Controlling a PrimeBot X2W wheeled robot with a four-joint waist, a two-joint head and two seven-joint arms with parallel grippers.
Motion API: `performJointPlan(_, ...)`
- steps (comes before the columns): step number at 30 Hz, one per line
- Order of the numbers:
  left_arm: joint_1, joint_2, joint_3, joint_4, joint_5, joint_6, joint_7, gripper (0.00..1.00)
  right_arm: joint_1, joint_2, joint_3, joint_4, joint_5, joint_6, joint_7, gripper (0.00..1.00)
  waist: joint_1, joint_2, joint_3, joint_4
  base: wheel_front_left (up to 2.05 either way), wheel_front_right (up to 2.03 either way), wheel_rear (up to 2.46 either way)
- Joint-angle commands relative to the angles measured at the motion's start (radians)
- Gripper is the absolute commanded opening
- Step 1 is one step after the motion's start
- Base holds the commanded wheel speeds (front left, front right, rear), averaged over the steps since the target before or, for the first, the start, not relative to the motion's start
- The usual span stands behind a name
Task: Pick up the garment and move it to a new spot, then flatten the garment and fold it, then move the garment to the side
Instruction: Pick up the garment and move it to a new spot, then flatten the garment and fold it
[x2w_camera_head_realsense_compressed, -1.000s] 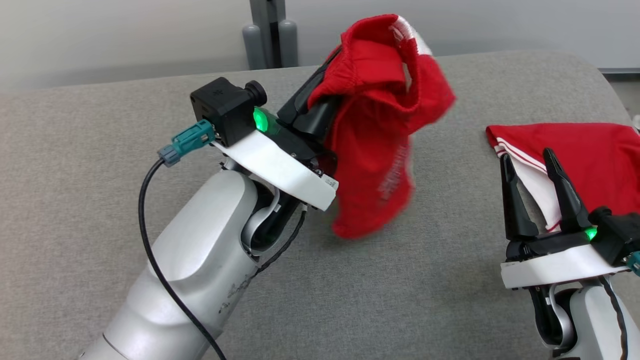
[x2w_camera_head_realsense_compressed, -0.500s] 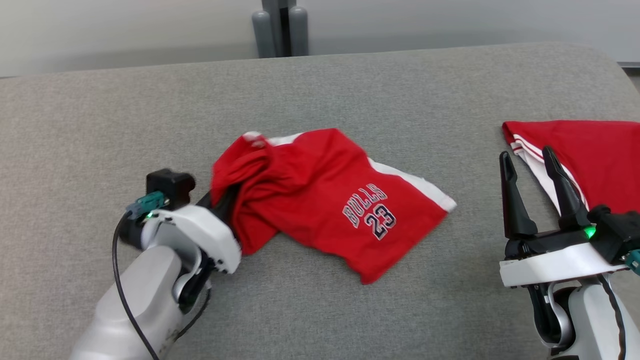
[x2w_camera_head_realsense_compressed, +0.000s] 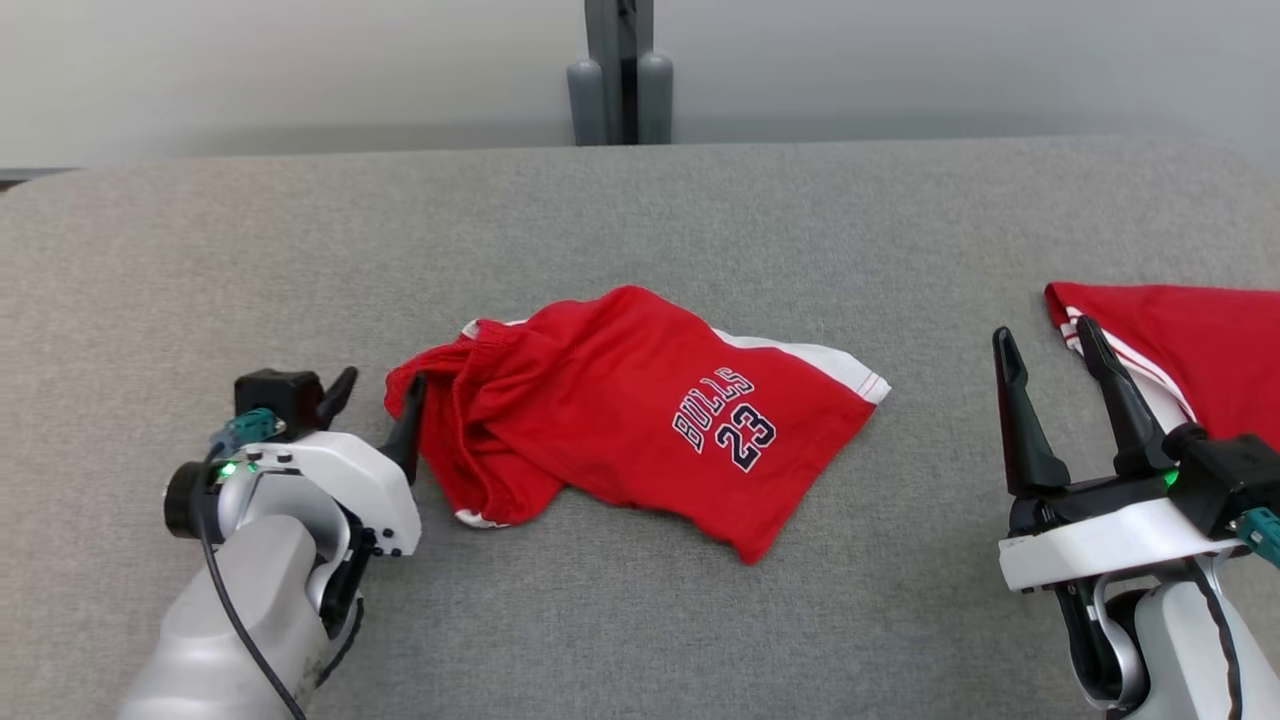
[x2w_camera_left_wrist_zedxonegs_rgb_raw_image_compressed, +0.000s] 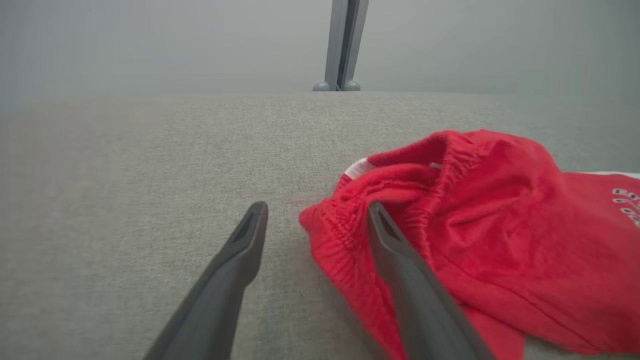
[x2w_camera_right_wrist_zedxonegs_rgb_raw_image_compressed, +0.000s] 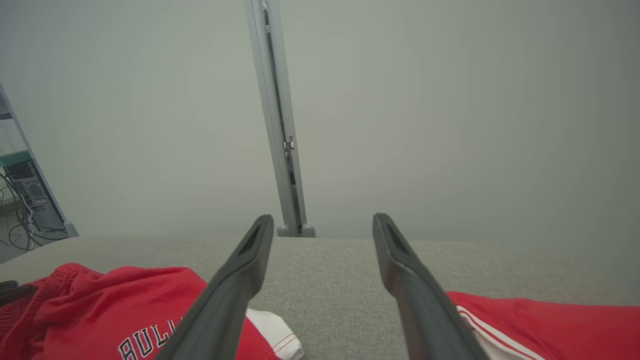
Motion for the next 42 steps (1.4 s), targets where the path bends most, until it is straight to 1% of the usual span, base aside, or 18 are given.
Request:
performJointPlan(1, -0.022, 0.016, 0.017, 0.002, -0.001, 0.015, -0.008, 1.00, 0.009, -0.006, -0.001, 0.005, -0.003, 0.000, -0.001, 1.00, 0.0000, 0.0000, -0.022, 0.016, 0.00, 0.00, 0.00)
performJointPlan(2, -0.022, 0.018, 0.028, -0.005, 0.001, 0.023, -0.011, 1.00, 0.014, -0.006, -0.003, 0.006, -0.003, 0.000, -0.001, 1.00, 0.0000, 0.0000, -0.030, 0.021, 0.00, 0.00, 0.00)
performJointPlan(4, -0.022, 0.029, 0.073, -0.073, 0.018, 0.049, -0.012, 1.00, 0.023, -0.007, -0.006, 0.004, -0.004, 0.000, -0.001, 1.00, 0.0000, 0.0000, -0.045, 0.031, 0.00, 0.00, 0.00)
performJointPlan(9, 0.105, 0.044, 0.229, -0.334, 0.108, 0.095, -0.011, 1.00, 0.044, -0.010, -0.001, -0.004, -0.006, 0.000, -0.001, 1.00, 0.0000, 0.0000, -0.084, 0.050, 0.00, 0.00, 0.00)
performJointPlan(11, 0.173, 0.033, 0.290, -0.437, 0.158, 0.103, -0.011, 1.00, 0.055, -0.011, 0.000, -0.005, -0.007, 0.000, -0.001, 1.00, 0.0000, 0.0000, -0.100, 0.056, 0.00, 0.00, 0.00)
performJointPlan(15, 0.327, -0.020, 0.400, -0.592, 0.237, 0.093, -0.011, 1.00, 0.082, -0.015, -0.005, -0.012, -0.006, 0.000, -0.001, 1.00, 0.0000, 0.0000, -0.124, 0.063, 0.00, 0.00, 0.00)
performJointPlan(19, 0.451, -0.078, 0.482, -0.677, 0.307, 0.056, -0.011, 1.00, 0.110, -0.009, -0.015, -0.011, -0.005, 0.000, -0.001, 1.00, 0.0000, 0.0000, -0.141, 0.067, 0.00, 0.00, 0.00)
performJointPlan(23, 0.521, -0.114, 0.530, -0.684, 0.350, 0.032, -0.011, 1.00, 0.125, -0.002, -0.016, -0.007, -0.006, 0.000, -0.001, 1.00, 0.0000, 0.0000, -0.145, 0.065, 0.00, 0.00, 0.00)
performJointPlan(29, 0.530, -0.128, 0.535, -0.656, 0.384, -0.002, -0.011, 1.00, 0.116, 0.003, -0.015, -0.008, -0.005, 0.000, -0.001, 1.00, 0.0000, 0.0000, -0.134, 0.061, 0.00, 0.00, 0.00)
performJointPlan(31, 0.523, -0.130, 0.506, -0.620, 0.385, -0.018, -0.011, 1.00, 0.112, 0.003, -0.015, -0.009, -0.005, 0.000, -0.001, 1.00, 0.0000, 0.0000, -0.127, 0.059, 0.00, 0.00, 0.00)
performJointPlan(33, 0.509, -0.130, 0.456, -0.573, 0.378, -0.038, -0.011, 1.00, 0.108, 0.002, -0.015, -0.007, -0.002, 0.000, -0.001, 1.00, 0.0000, 0.0000, -0.119, 0.056, 0.00, 0.00, 0.00)
performJointPlan(36, 0.486, -0.127, 0.384, -0.490, 0.363, -0.055, -0.011, 1.00, 0.102, 0.002, -0.015, -0.004, 0.000, 0.000, -0.001, 1.00, 0.0000, 0.0000, -0.104, 0.051, 0.00, 0.00, 0.00)
performJointPlan(40, 0.433, -0.128, 0.327, -0.387, 0.344, -0.060, -0.011, 1.00, 0.093, 0.004, -0.008, -0.005, -0.002, 0.000, -0.001, 1.00, 0.0000, 0.0000, -0.082, 0.040, 0.00, 0.00, 0.00)
performJointPlan(42, 0.407, -0.128, 0.309, -0.336, 0.330, -0.050, -0.010, 1.00, 0.084, 0.005, -0.006, -0.004, -0.001, 0.000, -0.001, 1.00, 0.0000, 0.0000, -0.072, 0.033, 0.00, 0.00, 0.00)
